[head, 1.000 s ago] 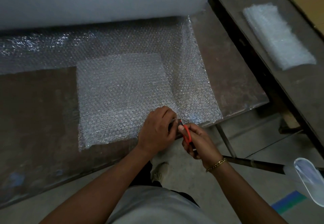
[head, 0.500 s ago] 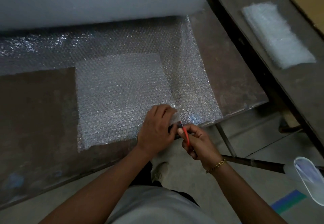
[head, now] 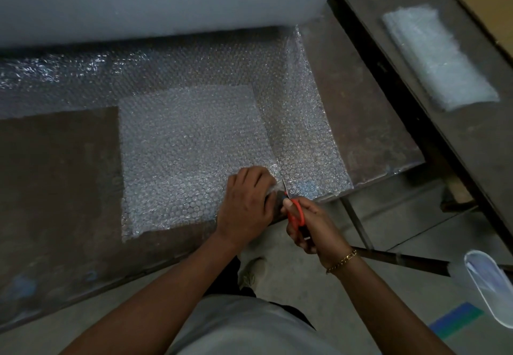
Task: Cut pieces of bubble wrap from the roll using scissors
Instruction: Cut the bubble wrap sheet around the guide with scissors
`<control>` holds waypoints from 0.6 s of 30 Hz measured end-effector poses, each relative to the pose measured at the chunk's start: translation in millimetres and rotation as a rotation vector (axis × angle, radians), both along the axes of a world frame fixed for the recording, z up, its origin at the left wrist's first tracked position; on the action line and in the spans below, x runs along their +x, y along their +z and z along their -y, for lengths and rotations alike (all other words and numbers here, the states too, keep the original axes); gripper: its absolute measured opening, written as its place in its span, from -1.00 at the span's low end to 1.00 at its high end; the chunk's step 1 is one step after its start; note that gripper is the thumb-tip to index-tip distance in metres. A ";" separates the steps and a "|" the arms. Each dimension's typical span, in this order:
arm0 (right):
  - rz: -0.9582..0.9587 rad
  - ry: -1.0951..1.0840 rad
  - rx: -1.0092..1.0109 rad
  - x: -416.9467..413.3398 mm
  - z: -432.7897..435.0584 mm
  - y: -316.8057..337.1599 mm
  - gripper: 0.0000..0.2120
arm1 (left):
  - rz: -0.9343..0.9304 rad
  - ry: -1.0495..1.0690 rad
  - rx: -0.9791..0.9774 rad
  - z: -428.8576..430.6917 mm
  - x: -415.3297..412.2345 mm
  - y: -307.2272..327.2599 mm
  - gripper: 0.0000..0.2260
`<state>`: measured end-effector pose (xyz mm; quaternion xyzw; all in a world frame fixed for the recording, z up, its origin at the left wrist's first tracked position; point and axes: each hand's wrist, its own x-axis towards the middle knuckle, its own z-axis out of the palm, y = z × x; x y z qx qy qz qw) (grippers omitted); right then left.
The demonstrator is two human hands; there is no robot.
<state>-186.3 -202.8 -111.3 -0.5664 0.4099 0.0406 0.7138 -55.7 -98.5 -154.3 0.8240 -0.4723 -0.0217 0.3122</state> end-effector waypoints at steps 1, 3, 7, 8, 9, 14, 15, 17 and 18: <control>0.003 0.003 -0.001 1.1 0.5 -0.2 -0.57 | -0.006 0.003 -0.002 0.0 0.1 -0.1 -0.83; 0.014 0.011 -0.008 1.9 1.3 0.1 -0.57 | -0.017 0.007 -0.009 -0.1 0.3 -0.2 -0.83; 0.018 0.025 -0.013 -1.5 1.4 0.7 -0.54 | -0.020 0.004 0.004 -0.1 0.4 -0.5 -0.85; 0.019 0.025 -0.011 -1.9 1.7 0.5 -0.53 | -0.019 0.005 0.005 -0.2 0.2 -0.3 -0.85; 0.017 0.025 -0.014 -1.8 2.4 0.1 -0.53 | -0.020 0.004 0.002 -0.2 0.1 0.2 -0.85; 0.013 0.032 -0.039 6.5 5.5 0.9 -0.63 | -0.020 -0.015 -0.026 -0.6 1.0 0.5 -0.81; 0.016 0.034 -0.039 7.6 5.7 1.2 -0.63 | -0.018 -0.019 -0.028 -0.5 1.0 -0.1 -0.79; 0.021 0.033 -0.035 8.8 5.5 1.3 -0.63 | -0.020 -0.025 -0.026 -0.6 1.1 -1.7 -0.78; 0.021 0.032 -0.034 9.0 5.4 1.2 -0.62 | -0.022 -0.026 -0.023 -0.6 1.3 -2.3 -0.77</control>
